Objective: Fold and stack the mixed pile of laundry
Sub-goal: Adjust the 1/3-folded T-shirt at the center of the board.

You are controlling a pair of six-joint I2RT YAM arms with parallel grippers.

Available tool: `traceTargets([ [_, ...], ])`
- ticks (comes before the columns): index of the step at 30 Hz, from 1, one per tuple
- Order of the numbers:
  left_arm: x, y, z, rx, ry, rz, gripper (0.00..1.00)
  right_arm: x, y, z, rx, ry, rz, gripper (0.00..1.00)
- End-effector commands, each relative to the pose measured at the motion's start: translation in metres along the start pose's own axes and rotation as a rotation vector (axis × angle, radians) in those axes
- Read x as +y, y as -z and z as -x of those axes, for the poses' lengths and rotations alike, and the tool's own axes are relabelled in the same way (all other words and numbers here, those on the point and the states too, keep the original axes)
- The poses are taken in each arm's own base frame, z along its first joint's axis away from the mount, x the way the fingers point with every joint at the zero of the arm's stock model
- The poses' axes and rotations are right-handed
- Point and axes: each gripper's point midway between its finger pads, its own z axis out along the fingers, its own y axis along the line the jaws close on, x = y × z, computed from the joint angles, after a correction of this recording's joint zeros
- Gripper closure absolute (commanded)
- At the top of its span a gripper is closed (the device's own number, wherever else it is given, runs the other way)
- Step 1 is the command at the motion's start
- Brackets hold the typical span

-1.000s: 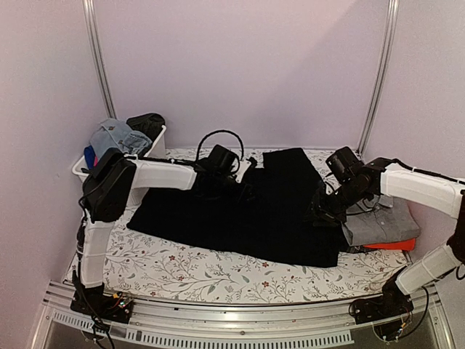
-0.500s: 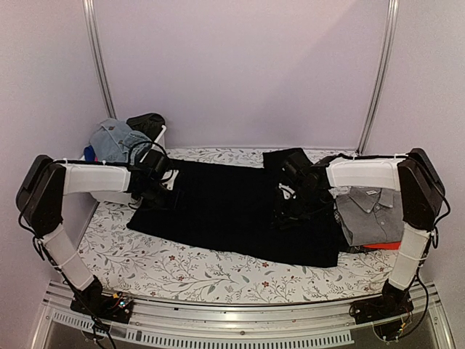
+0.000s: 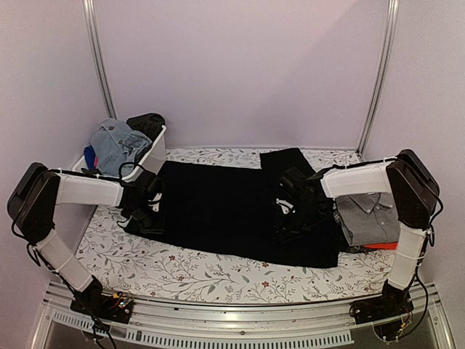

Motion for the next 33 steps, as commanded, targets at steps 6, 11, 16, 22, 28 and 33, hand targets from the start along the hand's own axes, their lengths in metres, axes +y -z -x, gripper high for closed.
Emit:
traceTargets([
  [6, -0.003, 0.023, -0.014, 0.079, 0.025, 0.008, 0.61, 0.007, 0.019, -0.028, 0.056, 0.036, 0.006, 0.54],
  [11, -0.018, 0.044, 0.029, -0.012, 0.009, -0.017, 0.56, 0.015, 0.06, 0.012, -0.077, 0.037, 0.039, 0.54],
  [16, 0.01, 0.022, 0.033, 0.032, 0.081, 0.061, 0.56, 0.007, 0.048, 0.023, -0.052, 0.058, 0.016, 0.54],
  [22, 0.02, 0.001, 0.01, 0.115, 0.17, 0.052, 0.57, 0.0, 0.014, 0.019, 0.011, 0.042, 0.023, 0.54],
  [28, 0.022, -0.009, -0.057, 0.278, 0.306, 0.02, 0.65, -0.013, -0.004, -0.016, 0.095, 0.035, -0.008, 0.54],
  [33, 0.027, 0.003, -0.101, 0.335, 0.392, 0.001, 0.67, -0.017, -0.012, -0.054, 0.167, 0.03, -0.018, 0.54],
])
